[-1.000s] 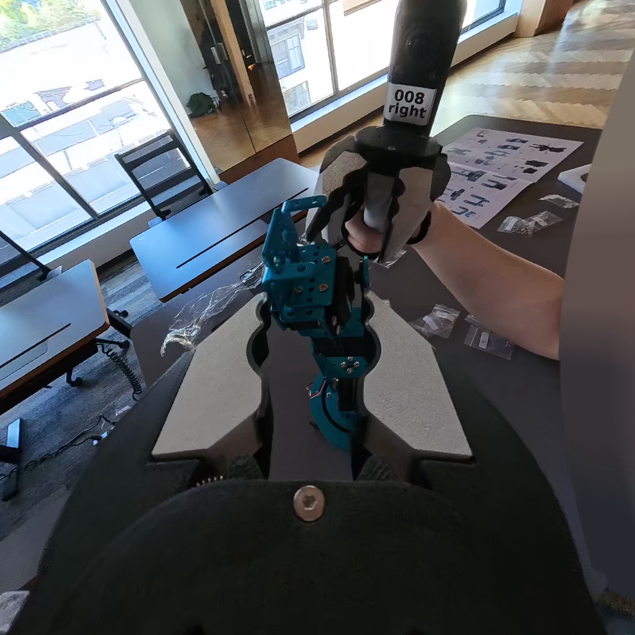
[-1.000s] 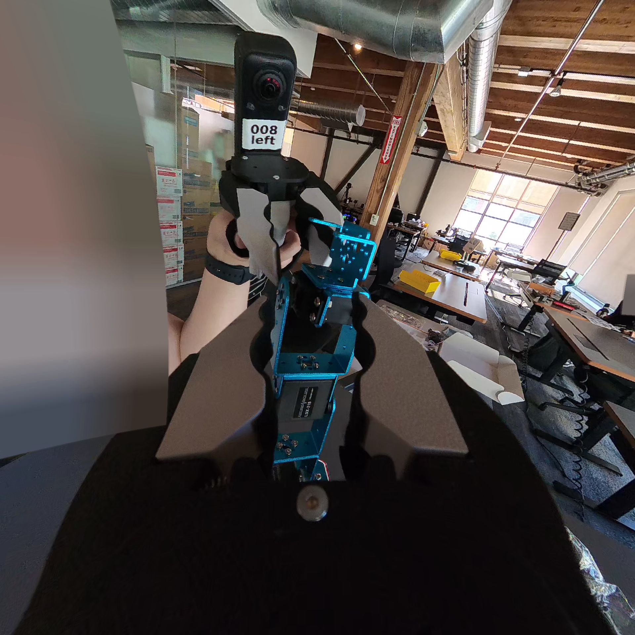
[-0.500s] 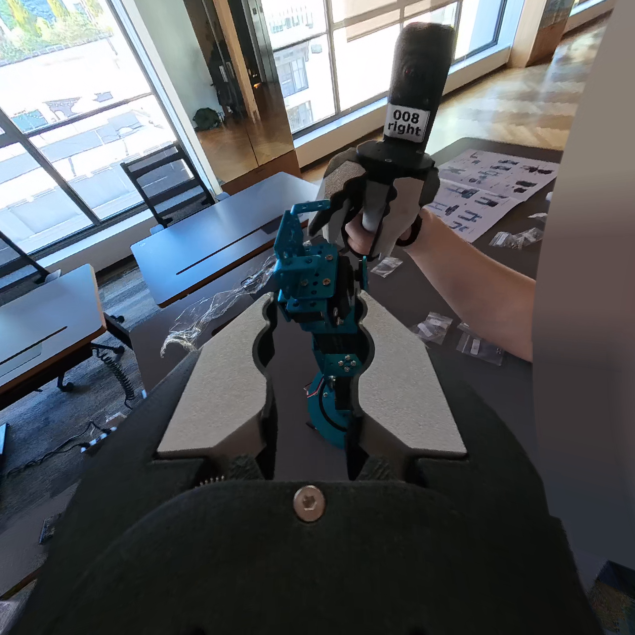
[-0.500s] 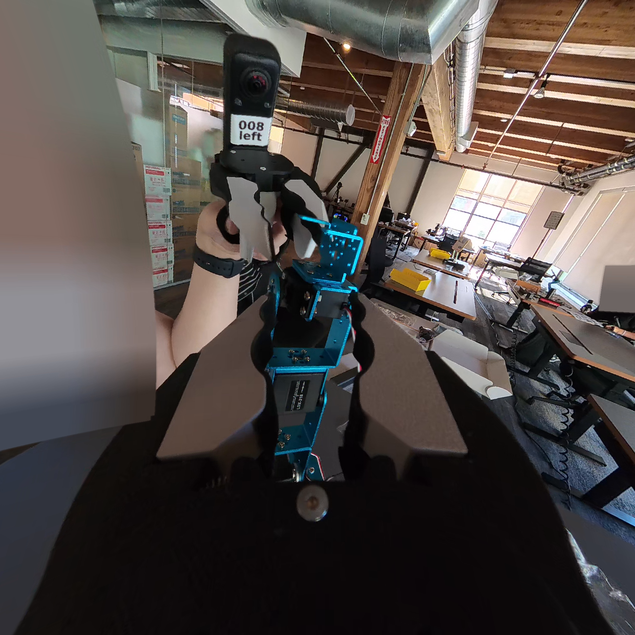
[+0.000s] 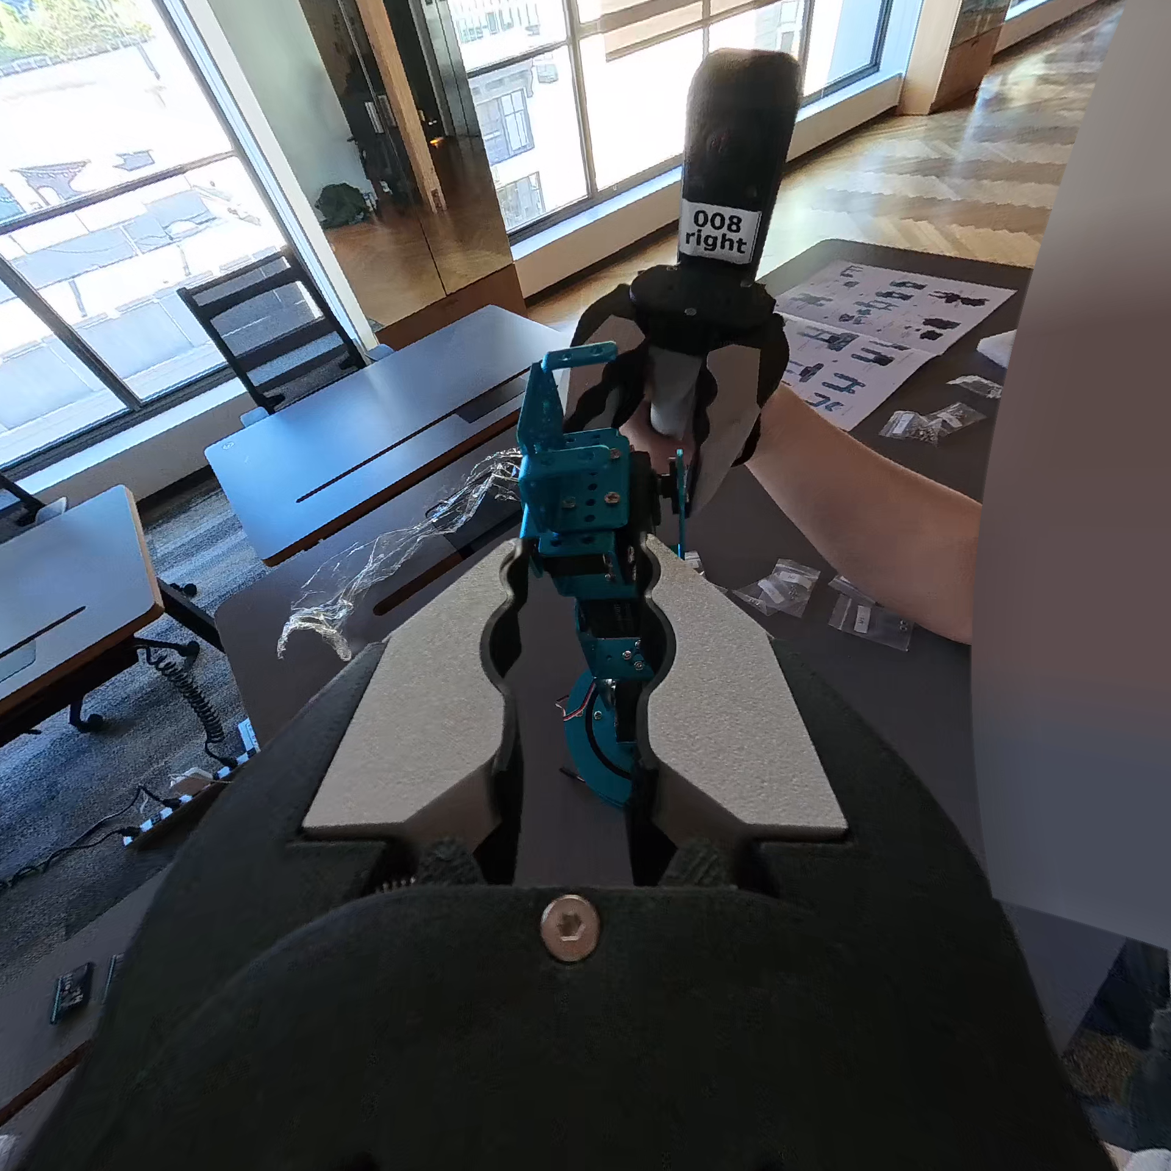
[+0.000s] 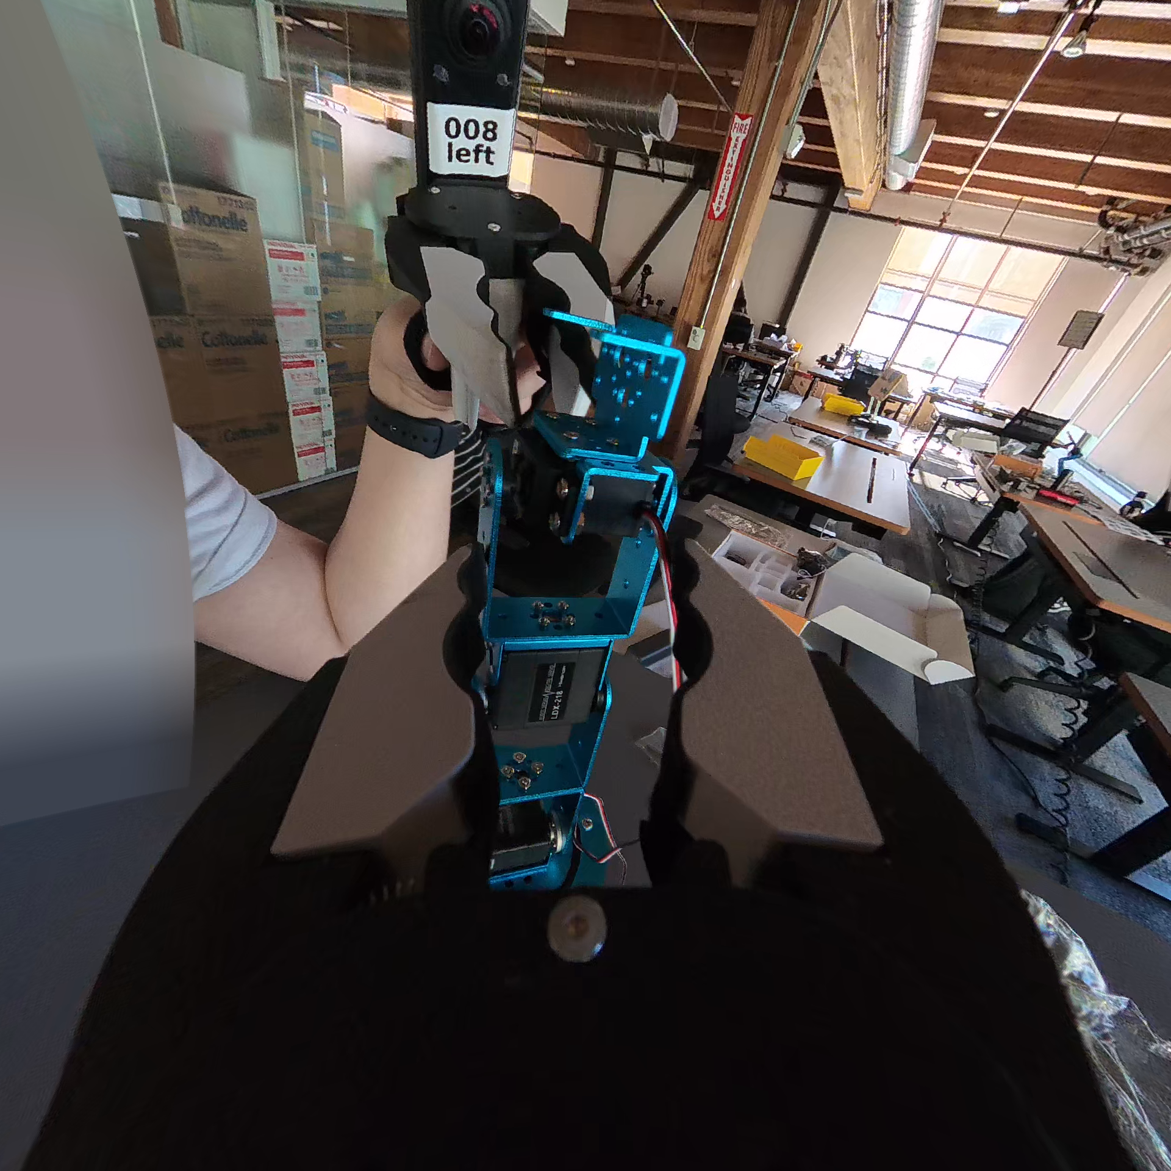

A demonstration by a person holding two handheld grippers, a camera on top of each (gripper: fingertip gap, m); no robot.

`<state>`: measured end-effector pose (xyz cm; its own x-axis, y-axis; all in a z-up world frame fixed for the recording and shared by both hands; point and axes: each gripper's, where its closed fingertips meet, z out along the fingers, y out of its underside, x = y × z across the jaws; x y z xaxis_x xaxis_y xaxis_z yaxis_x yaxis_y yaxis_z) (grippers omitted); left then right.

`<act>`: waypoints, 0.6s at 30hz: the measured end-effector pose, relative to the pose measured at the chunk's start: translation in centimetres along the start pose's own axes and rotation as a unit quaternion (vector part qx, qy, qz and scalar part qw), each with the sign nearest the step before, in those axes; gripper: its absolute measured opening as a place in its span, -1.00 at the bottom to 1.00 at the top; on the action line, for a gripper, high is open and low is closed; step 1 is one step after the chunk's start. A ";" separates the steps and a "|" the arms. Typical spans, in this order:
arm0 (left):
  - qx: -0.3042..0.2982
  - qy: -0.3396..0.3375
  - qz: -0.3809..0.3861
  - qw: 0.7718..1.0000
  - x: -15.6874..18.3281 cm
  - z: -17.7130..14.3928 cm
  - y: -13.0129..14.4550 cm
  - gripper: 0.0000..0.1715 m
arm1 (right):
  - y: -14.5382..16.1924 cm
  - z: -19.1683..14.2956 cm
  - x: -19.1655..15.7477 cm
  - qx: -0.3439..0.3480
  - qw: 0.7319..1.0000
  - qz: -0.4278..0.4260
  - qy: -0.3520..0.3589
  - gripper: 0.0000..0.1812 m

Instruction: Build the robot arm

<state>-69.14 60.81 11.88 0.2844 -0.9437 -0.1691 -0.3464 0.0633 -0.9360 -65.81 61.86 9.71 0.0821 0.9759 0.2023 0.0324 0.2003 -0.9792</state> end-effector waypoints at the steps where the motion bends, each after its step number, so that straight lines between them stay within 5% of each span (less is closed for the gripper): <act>1: -0.001 0.003 0.001 1.000 0.1 0.0 0.1 -0.61 | 0.0 0.0 0.0 0.001 1.000 0.001 -0.001 -0.36; 18: -0.012 -0.007 0.012 1.000 0.0 0.5 0.1 -0.67 | 0.4 -0.1 0.4 0.000 1.000 0.020 -0.001 -0.28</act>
<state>-68.71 60.96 11.59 0.2871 -0.9376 -0.1962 -0.3751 0.0785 -0.9237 -65.63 62.31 9.41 0.0817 0.9834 0.1620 0.0298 0.1601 -0.9866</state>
